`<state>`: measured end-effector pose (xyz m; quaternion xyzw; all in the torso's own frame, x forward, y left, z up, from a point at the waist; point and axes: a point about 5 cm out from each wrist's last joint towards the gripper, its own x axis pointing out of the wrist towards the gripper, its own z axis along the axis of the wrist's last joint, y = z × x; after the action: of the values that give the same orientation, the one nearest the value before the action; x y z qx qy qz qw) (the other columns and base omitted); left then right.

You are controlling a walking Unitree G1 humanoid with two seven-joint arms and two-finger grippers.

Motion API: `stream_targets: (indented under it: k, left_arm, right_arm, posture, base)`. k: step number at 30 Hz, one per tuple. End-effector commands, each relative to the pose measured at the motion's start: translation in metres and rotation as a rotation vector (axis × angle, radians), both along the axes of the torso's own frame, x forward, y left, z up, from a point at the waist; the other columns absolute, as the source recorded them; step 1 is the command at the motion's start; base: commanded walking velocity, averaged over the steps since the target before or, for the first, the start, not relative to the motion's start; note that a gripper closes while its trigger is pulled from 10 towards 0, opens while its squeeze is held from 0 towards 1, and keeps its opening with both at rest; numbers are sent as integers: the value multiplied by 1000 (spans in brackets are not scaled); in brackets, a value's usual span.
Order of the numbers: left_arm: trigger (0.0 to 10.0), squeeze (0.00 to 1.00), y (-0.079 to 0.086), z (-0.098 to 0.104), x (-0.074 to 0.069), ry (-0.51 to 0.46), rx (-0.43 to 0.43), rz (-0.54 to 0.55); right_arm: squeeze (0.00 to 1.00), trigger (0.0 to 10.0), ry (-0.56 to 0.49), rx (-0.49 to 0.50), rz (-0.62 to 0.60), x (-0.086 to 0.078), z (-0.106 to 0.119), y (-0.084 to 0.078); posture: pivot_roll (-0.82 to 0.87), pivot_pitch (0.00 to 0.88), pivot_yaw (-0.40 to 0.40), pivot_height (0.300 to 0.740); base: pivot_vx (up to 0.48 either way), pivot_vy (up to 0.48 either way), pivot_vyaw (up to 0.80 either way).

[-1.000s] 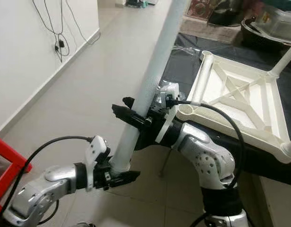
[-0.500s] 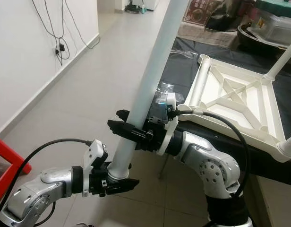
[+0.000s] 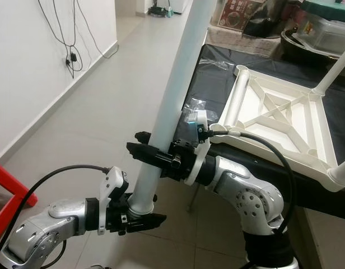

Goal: Building children table

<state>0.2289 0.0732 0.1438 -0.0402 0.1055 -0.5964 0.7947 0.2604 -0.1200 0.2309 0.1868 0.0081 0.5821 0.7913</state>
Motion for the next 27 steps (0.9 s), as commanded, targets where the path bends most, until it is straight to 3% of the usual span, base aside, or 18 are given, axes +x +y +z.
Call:
stream_targets:
  k: [1,3,4,14,15,16,18,19,20,22,23,24,27]
  left_arm:
    - [10000,0,0,-4,0,33,11,14]
    - [10000,0,1,-6,3,42,20,42]
    - [10000,1000,2,-6,4,31,20,64]
    - [10000,1000,3,-7,8,-6,29,141]
    - [10000,769,3,-7,7,-8,31,141]
    - [10000,0,3,-7,8,-10,32,159]
    - [10000,0,3,-7,9,-9,30,170]
    - [10000,0,3,-7,11,-19,34,198]
    - [10000,0,3,-7,11,-19,34,198]
    - [10000,0,5,-8,15,-33,43,244]
    - [10000,0,5,-8,15,-33,43,244]
    - [10000,0,7,-12,19,-51,70,291]
    - [10000,0,8,-13,20,-59,77,310]
  right_arm:
    - [0,0,-13,-5,27,-4,2,3]
    - [0,0,-13,-2,19,-4,2,3]
    - [0,0,-16,5,1,-2,3,1]
    - [0,0,-37,49,-138,11,12,-16]
    - [0,0,-40,47,-156,12,13,-18]
    - [0,0,-50,34,-194,15,13,-20]
    - [0,0,-57,25,-221,16,13,-22]
    - [0,0,-65,-14,-347,27,12,-27]
    - [0,0,-65,-14,-347,27,12,-27]
    - [0,0,-75,-64,-535,42,10,-37]
    - [0,0,-75,-64,-535,42,10,-37]
    - [0,0,-84,-101,-723,55,8,-50]
    - [0,0,-85,-102,-787,59,7,-55]
  posture:
    - [84,86,-98,740]
    - [84,85,-97,740]
    - [84,83,-98,740]
    - [88,81,-99,740]
    - [88,81,-99,740]
    - [88,81,-99,740]
    - [88,81,-99,740]
    - [88,81,-99,740]
    - [88,81,-99,740]
    - [86,78,-96,740]
    - [86,78,-96,740]
    - [86,78,-96,740]
    - [86,78,-96,740]
  base:
    - [0,0,0]
    - [0,0,0]
    - [0,0,0]
    - [0,0,0]
    - [0,0,0]
    - [0,0,0]
    - [0,0,0]
    - [0,0,0]
    - [0,0,0]
    - [0,0,0]
    - [0,0,0]
    - [0,0,0]
    - [0,0,0]
